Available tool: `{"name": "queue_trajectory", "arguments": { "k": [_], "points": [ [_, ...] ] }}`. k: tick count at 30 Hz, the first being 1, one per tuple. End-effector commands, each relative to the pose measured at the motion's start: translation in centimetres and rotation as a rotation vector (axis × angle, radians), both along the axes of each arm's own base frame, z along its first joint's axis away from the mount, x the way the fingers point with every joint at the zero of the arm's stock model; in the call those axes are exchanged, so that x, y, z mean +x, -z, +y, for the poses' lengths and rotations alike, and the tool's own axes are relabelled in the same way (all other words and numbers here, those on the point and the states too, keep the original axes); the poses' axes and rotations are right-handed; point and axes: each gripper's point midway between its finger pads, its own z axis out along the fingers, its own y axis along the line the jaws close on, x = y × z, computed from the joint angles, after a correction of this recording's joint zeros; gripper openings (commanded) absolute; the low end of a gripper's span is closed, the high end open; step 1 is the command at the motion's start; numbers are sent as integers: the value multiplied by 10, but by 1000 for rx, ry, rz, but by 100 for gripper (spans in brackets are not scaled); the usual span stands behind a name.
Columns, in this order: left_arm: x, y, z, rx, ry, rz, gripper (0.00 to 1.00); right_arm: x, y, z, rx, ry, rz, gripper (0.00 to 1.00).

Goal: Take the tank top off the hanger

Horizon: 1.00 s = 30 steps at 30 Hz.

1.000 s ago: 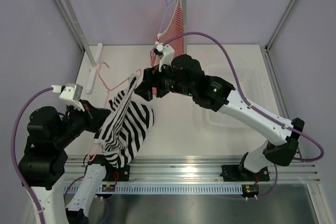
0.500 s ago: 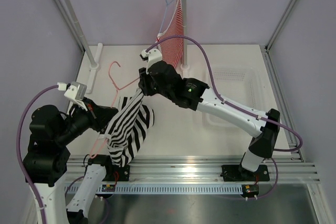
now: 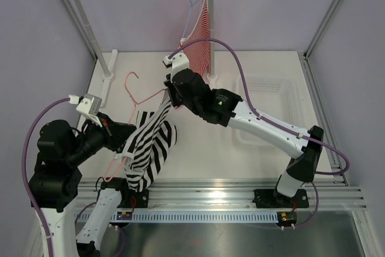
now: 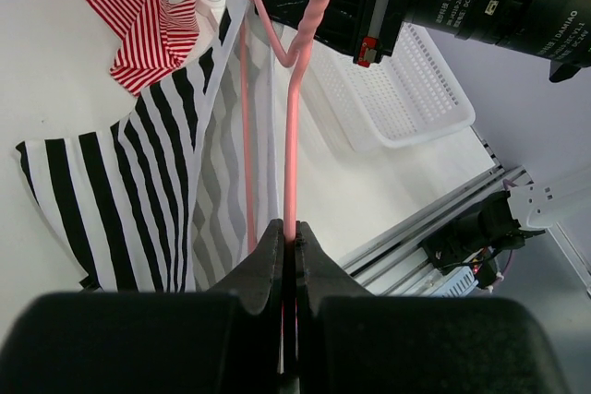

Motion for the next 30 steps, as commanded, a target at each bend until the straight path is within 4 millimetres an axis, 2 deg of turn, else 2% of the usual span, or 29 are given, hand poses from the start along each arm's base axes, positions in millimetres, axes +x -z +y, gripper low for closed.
{"name": "queue_trajectory", "arguments": {
  "k": [1, 5, 9, 14, 17, 18, 19, 20, 21, 23, 26, 27, 29, 30],
  "points": [
    [-1, -14, 1, -3, -5, -85, 0, 10, -38, -11, 9, 65, -91, 0],
    [-4, -15, 1, -5, -4, -92, 0, 23, -43, -22, -5, 101, -108, 0],
    [-7, -18, 2, -2, -12, -108, 0, 43, -46, -44, -35, 172, -126, 0],
    [-9, -22, 1, -13, -5, -128, 0, 70, -34, -72, -84, 226, -109, 0],
    [-16, -31, -3, -31, 21, -158, 0, 83, -23, -85, -78, 238, -76, 0],
    [-18, -37, -4, -38, 28, -186, 0, 81, -25, -83, -59, 220, -80, 0],
    [-20, -40, -5, -51, 34, -198, 0, 76, -17, -76, -56, 169, -57, 0],
    [-20, -42, -6, -61, 37, -213, 0, 72, -16, -73, -44, 145, -47, 0],
    [-20, -49, -8, -74, 47, -243, 0, 69, -21, -71, -16, 134, -47, 0],
    [-21, -52, -11, -100, 60, -250, 0, 64, -17, -73, -1, 123, -33, 0],
    [-23, -56, -14, -127, 77, -282, 0, 56, -30, -79, 43, 117, -48, 0],
    [-22, -66, -15, -140, 84, -336, 0, 51, -39, -84, 71, 114, -53, 0],
    [-23, -79, -19, -203, 96, -381, 0, 39, -39, -79, 102, 56, -26, 0],
    [-19, -90, -21, -230, 117, -449, 0, 28, -54, -78, 168, 16, -30, 0]
  ]
}}
